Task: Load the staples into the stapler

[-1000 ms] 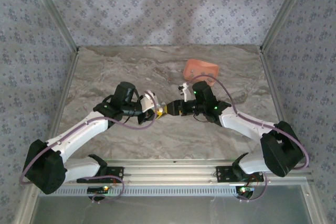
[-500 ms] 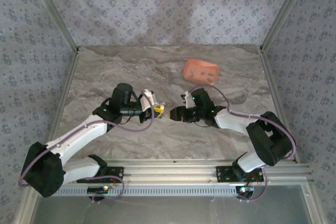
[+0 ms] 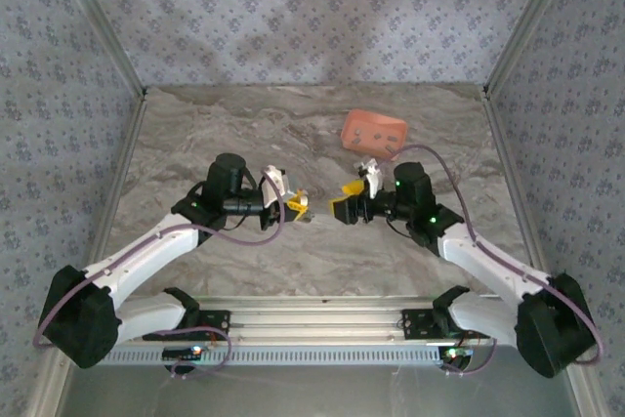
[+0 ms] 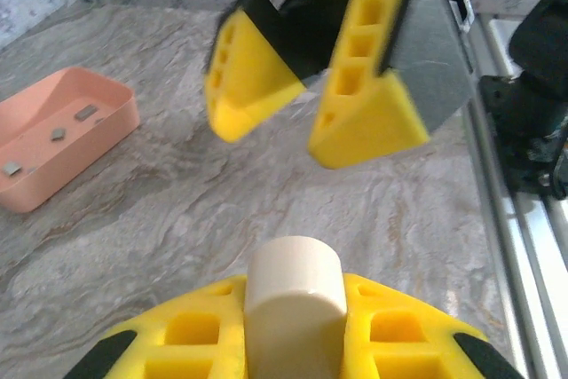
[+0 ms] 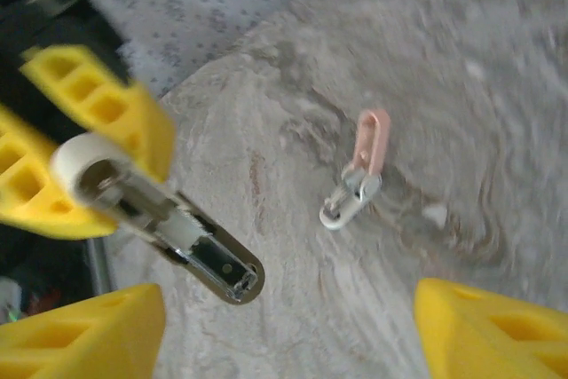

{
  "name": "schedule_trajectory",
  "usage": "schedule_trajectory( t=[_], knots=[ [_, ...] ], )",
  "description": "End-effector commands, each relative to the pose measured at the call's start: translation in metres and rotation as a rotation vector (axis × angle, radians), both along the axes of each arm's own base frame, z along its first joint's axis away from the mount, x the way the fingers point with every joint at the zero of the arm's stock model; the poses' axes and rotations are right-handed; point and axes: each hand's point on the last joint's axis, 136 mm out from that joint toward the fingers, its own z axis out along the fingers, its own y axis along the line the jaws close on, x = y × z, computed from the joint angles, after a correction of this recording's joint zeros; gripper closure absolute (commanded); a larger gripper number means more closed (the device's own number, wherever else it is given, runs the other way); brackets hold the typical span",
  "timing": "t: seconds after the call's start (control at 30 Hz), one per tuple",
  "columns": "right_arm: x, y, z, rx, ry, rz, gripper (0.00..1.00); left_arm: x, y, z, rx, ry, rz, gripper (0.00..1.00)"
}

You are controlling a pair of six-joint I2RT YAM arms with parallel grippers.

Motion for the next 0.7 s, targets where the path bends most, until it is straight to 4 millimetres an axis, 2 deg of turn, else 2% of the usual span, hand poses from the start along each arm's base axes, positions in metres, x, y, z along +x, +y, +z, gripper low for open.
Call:
schedule_trajectory(
  t=[0.0,0.23,0.4,0.67],
  knots=[
    [-0.024,0.012,0.001,-0.118,-0.351,0.198,0.22,-0.016,-0.011,0.026,-0.077,-0.031,-0.133,0.96],
    [-0.039,0.043,-0.003,-0.13,-0.387,0.358,0.23,-0.024,-0.014,0.032,-0.089,-0.026,-0.21,0.96],
    [-0.04,0.059,0.0,-0.079,-0.382,0.399,0.24,-0.03,-0.015,0.036,-0.095,-0.03,-0.259,0.95],
    [-0.041,0.077,0.008,-0.009,-0.343,0.469,0.34,-0.033,-0.018,0.031,-0.088,-0.011,-0.287,0.95]
  ],
)
